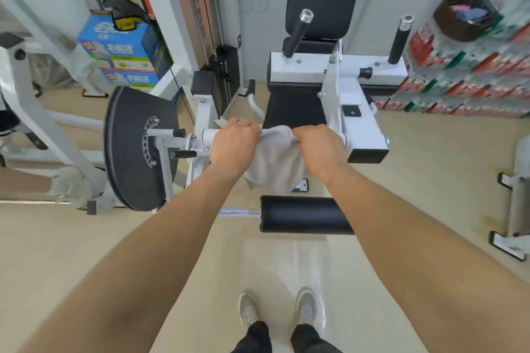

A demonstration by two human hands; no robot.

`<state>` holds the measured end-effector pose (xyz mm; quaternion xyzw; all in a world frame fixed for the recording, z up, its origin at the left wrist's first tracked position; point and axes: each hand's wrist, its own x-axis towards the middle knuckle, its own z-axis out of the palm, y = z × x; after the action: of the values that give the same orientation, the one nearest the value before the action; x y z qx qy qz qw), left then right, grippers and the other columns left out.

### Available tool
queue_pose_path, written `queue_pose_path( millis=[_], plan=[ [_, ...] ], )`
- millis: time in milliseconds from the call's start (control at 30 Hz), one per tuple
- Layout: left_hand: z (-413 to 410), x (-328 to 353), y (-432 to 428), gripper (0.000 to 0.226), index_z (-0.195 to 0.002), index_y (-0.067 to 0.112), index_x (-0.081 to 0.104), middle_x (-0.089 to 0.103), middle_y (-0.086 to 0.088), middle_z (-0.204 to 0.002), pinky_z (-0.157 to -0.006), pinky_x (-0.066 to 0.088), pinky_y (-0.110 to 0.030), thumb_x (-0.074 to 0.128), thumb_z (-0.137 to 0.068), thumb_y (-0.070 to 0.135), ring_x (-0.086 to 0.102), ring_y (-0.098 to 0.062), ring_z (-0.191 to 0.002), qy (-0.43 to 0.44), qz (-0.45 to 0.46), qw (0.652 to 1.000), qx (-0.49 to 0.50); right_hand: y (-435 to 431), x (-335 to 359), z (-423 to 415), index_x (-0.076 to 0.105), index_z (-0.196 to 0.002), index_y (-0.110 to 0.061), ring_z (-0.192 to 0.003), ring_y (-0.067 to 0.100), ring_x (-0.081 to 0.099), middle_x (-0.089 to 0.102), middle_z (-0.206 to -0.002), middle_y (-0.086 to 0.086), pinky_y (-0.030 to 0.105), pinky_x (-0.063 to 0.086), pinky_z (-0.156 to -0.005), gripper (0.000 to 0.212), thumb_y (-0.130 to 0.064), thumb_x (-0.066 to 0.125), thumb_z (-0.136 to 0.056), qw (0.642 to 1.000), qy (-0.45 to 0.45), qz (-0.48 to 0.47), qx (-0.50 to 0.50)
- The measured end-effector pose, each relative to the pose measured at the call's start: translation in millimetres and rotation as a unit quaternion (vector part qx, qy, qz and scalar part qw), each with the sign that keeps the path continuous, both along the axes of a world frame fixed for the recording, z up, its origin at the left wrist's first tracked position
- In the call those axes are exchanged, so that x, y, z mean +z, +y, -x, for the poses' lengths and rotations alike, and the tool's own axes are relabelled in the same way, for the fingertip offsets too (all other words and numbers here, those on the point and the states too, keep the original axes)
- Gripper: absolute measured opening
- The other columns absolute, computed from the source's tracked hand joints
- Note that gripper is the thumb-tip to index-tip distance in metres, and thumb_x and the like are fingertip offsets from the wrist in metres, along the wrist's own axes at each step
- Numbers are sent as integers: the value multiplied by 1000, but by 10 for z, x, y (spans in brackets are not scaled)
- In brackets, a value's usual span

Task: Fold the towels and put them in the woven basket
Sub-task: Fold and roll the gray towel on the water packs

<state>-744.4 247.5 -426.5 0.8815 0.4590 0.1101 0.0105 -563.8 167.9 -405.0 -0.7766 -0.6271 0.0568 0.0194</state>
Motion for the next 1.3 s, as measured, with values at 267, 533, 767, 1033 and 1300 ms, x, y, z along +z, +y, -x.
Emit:
queue_pose_path(
  millis=[267, 533, 767, 1033, 1300],
  plan=[
    [-486, 220, -570, 17, -86, 16, 67, 65, -2, -84, -66, 50, -38, 54, -88, 26, 58, -25, -81, -30, 70, 995, -61, -635, 189, -253, 64, -110, -34, -84, 27, 59, 62, -98, 0, 31, 47, -69, 24, -26, 48, -94, 995, 47, 91, 10],
    [-1699, 384, -1626, 14, -97, 29, 69, 67, 11, -89, -74, 52, -27, 61, -91, 39, 61, -10, -82, -42, 203, 965, -164, -2082, 116, -1402, 49, -82, -28, -80, 25, 54, 52, -87, -3, 29, 40, -60, 7, -25, 48, -88, 983, 81, 159, -51],
    [-3230, 440, -2613, 18, -93, 23, 74, 71, 8, -88, -75, 55, -32, 67, -87, 38, 64, -13, -82, -46, 275, 944, -177, -3382, 153, -2797, 62, -103, -32, -101, 23, 57, 59, -106, -5, 31, 44, -72, 19, -29, 48, -90, 981, 93, 51, -161],
    [-4741, 459, -3483, 13, -70, 18, 69, 69, 2, -61, -63, 58, -34, 65, -75, 29, 67, -16, -63, -69, 330, 924, -183, -4134, 194, -3615, 57, -87, -29, -80, 14, 65, 65, -87, -11, 33, 53, -71, 34, -61, 61, -75, 935, 251, -16, -250],
    [-6041, 336, -3537, 21, -60, 8, 70, 68, -8, -53, -59, 60, -41, 55, -73, 14, 69, -27, -57, -81, 386, 900, -184, -4315, -39, -4642, 57, -79, -28, -79, 24, 62, 67, -85, -6, 31, 49, -62, 8, -26, 56, -87, 901, 252, -58, -347]
  ],
)
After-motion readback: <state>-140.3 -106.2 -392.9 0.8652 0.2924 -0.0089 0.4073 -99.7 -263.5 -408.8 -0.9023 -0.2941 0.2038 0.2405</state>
